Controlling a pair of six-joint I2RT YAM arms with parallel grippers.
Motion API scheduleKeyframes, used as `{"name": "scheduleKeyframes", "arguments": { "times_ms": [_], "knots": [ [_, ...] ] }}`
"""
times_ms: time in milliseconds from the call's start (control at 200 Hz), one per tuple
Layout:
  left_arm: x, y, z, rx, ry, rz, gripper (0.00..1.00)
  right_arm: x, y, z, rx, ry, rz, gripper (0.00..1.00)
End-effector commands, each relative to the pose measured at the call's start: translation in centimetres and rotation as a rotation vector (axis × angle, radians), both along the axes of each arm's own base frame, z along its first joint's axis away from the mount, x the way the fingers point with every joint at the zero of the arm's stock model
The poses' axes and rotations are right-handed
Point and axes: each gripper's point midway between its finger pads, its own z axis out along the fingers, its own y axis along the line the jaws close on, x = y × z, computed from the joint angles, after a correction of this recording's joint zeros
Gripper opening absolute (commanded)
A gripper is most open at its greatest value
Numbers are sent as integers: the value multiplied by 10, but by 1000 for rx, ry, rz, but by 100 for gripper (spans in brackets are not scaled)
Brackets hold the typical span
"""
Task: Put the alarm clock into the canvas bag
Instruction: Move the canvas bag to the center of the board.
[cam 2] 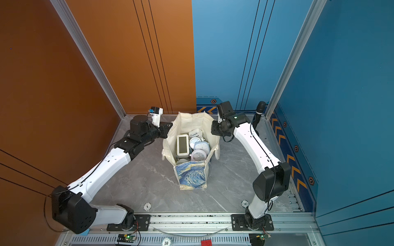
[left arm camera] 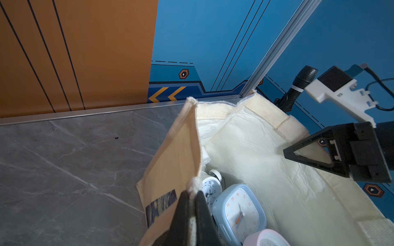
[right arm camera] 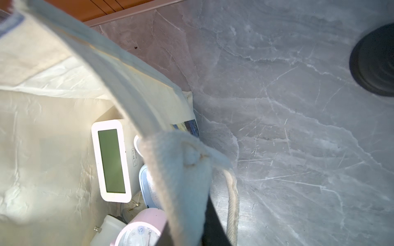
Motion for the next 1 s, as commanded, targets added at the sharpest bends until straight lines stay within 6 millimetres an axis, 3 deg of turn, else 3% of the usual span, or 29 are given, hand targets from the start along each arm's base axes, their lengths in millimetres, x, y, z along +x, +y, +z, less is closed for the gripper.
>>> {"name": "scheduleKeyframes", "arguments": {
  "times_ms": [0,70,245,325,395,460,521,541,586,676,756,871,996],
  "knots": [
    [0,11,28,-20,-56,39,19,4,-5,28,15,-84,10,34],
    [-2,22,35,-16,-71,64,31,4,-17,35,4,-105,-5,44],
    [-5,70,45,5,-90,181,46,4,-61,63,-52,-200,-63,67],
    [-7,97,42,4,-82,242,77,3,-84,61,-113,-213,-89,77],
    [-10,120,34,12,-66,301,90,1,-105,53,-186,-207,-117,85],
    [-14,141,22,32,-52,364,97,1,-125,39,-262,-197,-161,100],
    [-17,160,11,57,-39,435,99,0,-140,23,-317,-196,-195,100],
    [-18,166,-5,71,-12,457,98,1,-144,17,-329,-200,-206,100],
    [-21,180,-19,87,5,519,98,2,-153,4,-350,-210,-234,100],
    [-24,201,-46,125,23,618,98,1,-173,-34,-401,-213,-294,100],
    [-25,212,-69,188,26,664,98,2,-193,-65,-463,-237,-358,100],
    [-26,217,-102,283,34,675,98,5,-205,-112,-476,-281,-356,100],
    [-28,225,-130,404,39,690,98,9,-212,-140,-483,-323,-356,100]
  ]
}}
